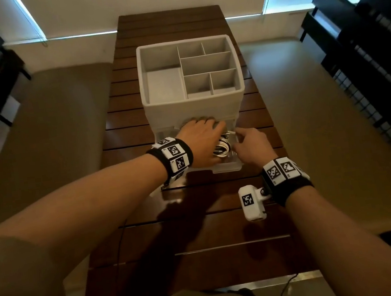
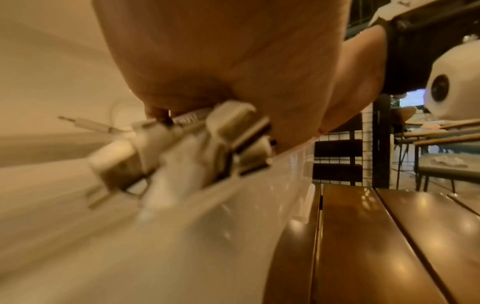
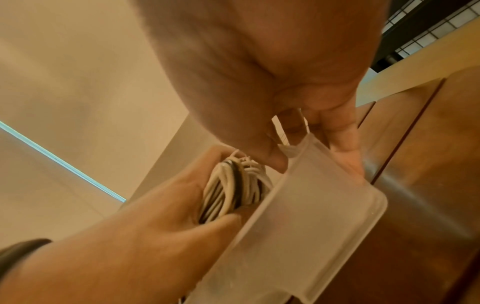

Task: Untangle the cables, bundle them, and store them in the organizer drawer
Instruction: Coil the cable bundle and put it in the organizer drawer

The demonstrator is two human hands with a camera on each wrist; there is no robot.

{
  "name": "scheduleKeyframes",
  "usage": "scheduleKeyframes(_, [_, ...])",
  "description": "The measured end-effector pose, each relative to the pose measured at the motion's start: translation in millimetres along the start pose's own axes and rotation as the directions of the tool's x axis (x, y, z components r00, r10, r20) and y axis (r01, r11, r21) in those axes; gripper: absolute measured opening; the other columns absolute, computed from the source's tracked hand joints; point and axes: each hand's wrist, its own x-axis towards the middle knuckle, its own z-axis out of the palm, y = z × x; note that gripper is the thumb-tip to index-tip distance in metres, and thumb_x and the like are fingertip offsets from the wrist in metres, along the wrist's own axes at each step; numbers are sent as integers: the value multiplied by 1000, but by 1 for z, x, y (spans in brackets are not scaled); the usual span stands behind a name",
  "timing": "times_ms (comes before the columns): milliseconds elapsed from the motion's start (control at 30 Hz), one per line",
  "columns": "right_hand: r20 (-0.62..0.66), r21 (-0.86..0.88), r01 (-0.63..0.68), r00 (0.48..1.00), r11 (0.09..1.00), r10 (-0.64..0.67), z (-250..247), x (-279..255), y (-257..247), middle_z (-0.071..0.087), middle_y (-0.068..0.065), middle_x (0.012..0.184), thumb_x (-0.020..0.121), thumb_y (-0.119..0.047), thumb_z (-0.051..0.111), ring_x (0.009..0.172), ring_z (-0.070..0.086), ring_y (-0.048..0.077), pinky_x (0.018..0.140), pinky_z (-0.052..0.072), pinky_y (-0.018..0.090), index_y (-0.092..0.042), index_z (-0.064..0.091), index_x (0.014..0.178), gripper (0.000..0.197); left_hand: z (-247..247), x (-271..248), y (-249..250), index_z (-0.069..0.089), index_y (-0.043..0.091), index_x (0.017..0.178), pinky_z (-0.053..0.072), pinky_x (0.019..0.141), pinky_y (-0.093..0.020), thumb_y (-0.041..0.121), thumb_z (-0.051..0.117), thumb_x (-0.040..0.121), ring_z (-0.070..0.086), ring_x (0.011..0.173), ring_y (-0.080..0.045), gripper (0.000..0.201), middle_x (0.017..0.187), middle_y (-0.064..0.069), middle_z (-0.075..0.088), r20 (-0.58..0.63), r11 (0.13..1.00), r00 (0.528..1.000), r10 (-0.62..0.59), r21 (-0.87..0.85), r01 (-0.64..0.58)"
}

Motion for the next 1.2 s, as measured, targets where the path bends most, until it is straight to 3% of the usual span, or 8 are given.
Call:
scheduleKeyframes(200, [20, 39, 32, 999, 999, -32, 3, -2, 4, 75, 12, 109, 98, -20, 63, 109, 66, 32, 81, 42, 26, -19, 69, 132, 34, -9, -1, -8, 38, 15, 149, 43, 108, -47, 69, 70, 82, 55, 128, -33, 92, 143, -12, 52, 132, 997, 991, -16, -71, 26])
scheduleKeyframes(400, [17, 17, 53, 998, 998, -53, 2, 2, 6, 74, 13, 119, 99, -18, 64, 118, 64, 32, 94, 49, 32, -19, 68, 135, 37, -27, 1, -19, 28, 19, 158, 49, 107, -50, 43, 94, 68, 55, 128, -34, 114, 147, -12, 48, 301, 964, 953, -26, -246, 104])
scheduleKeyframes(500, [22, 7, 50, 999, 999, -50, 2, 7, 8, 75, 11, 111, 99, -21, 63, 111, 66, 32, 92, 54, 35, -20, 71, 127, 30, -32, -2, -26, 22, 21, 163, 47, 110, -40, 35, 96, 69, 50, 133, -29, 120, 151, -10, 43, 322, 930, 947, -11, -345, 128])
scheduleKeyframes(700, [16, -39, 66, 998, 997, -65, 1, 12, 9, 74, 13, 105, 101, -25, 59, 106, 66, 33, 91, 56, 42, -14, 72, 118, 25, -39, -10, -31, 31, 26, 158, 42, 113, -44, 69, 94, 51, 37, 136, -25, 131, 149, -3, 37, 262, 928, 965, 15, -363, 84])
scheduleKeyframes(833, [24, -34, 68, 997, 997, -67, -1, 13, 9, 74, 14, 113, 102, -26, 59, 112, 65, 34, 95, 55, 40, -16, 70, 129, 31, -55, -16, -36, 54, 27, 137, 45, 93, -39, 69, 90, 59, 43, 113, -20, 96, 124, 1, 42, 237, 951, 971, -16, -296, 88])
scheduleKeyframes(967, [32, -41, 70, 997, 997, -69, -2, 15, 9, 74, 14, 106, 102, -26, 59, 106, 67, 34, 87, 53, 37, -14, 71, 121, 26, -56, -26, -35, 70, 23, 113, 44, 72, -36, 64, 80, 80, 58, 96, -23, 53, 104, 2, 60, 243, 977, 970, 22, -213, 32])
scheduleKeyframes(1033, [36, -43, 69, 997, 997, -68, -2, 14, 9, 73, 14, 105, 102, -26, 59, 106, 67, 33, 85, 52, 35, -13, 71, 123, 27, -55, -27, -33, 69, 22, 102, 43, 67, -35, 63, 75, 85, 61, 86, -26, 45, 93, -2, 64, 238, 987, 970, -49, -139, 84])
scheduleKeyframes(1200, [31, -48, 66, 997, 997, -64, -3, 13, 7, 74, 17, 108, 102, -24, 58, 107, 68, 35, 94, 56, 45, -12, 69, 129, 32, -65, -17, -23, 59, 14, 91, 44, 64, -38, 62, 73, 89, 57, 74, -27, 50, 74, -2, 49, 251, 976, 944, -215, 15, 218])
